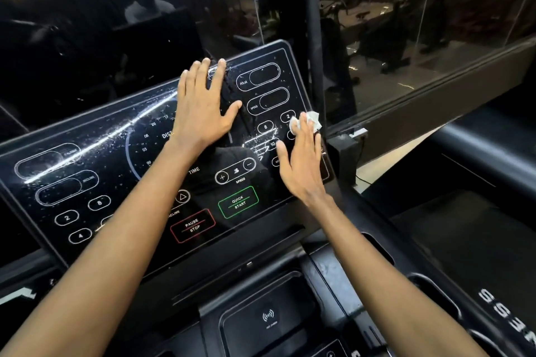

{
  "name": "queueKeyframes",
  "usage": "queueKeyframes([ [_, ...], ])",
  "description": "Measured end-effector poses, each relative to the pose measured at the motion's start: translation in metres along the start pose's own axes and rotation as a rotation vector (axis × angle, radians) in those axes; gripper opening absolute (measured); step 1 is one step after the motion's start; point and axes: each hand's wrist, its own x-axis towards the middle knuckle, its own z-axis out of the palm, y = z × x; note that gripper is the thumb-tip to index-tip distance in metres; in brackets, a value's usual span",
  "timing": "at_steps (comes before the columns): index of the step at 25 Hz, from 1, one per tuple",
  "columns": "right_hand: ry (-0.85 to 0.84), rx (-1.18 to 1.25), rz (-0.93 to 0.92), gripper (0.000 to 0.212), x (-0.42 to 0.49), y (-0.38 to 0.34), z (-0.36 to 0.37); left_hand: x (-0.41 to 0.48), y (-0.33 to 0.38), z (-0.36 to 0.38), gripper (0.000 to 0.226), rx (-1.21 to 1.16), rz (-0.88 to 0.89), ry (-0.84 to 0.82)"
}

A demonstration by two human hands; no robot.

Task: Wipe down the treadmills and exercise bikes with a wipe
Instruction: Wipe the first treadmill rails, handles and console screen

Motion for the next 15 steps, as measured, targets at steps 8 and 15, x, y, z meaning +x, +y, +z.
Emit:
queueKeyframes([
  [8,0.041,-0.025,-0.108,0.058,0.05,-0.026,0.0,-0.001,-0.014,-0.006,0.078,-0.008,0.047,0.019],
  [15,-0.004,-0.133,-0.15,0.073,0.093,-0.049,0.0,0.001,-0.02,-0.007,0.08,-0.011,0.061,0.026],
])
